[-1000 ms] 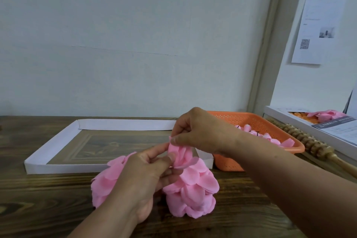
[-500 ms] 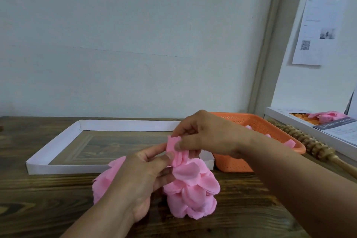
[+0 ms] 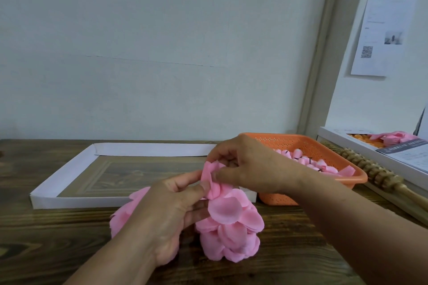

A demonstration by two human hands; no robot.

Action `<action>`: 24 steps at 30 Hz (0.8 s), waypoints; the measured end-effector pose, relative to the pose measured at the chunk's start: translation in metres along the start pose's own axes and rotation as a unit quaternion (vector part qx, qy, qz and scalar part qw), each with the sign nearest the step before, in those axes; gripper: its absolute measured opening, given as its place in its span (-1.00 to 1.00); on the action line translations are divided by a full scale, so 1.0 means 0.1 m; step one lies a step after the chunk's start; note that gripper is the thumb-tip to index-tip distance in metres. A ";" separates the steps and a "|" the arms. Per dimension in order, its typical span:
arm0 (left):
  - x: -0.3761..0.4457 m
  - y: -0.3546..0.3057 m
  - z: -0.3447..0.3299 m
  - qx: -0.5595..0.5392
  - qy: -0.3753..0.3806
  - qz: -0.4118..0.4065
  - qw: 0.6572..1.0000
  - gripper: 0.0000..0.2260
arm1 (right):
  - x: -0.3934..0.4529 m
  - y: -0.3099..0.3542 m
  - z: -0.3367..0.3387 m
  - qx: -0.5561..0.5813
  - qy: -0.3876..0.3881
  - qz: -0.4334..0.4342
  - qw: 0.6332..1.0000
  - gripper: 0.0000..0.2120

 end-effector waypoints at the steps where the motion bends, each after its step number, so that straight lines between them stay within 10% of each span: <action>1: 0.00 0.00 0.00 -0.002 0.004 -0.001 1.000 -0.73 | 0.00 -0.01 0.00 0.004 -0.008 -0.004 1.000 -0.92; 24: 0.06 0.02 -0.02 0.013 -0.007 0.009 1.000 -0.74 | 0.00 -0.10 -0.09 0.036 -0.047 -0.026 0.998 -0.81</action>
Point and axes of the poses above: each hand's wrist, its own x-axis towards the middle knuckle, its own z-axis out of the back of the hand, y = z × x, the point moved 3 cm from there along x, towards the middle knuckle, and after that the axes turned 11 degrees about -y, right-handed, at the moved point
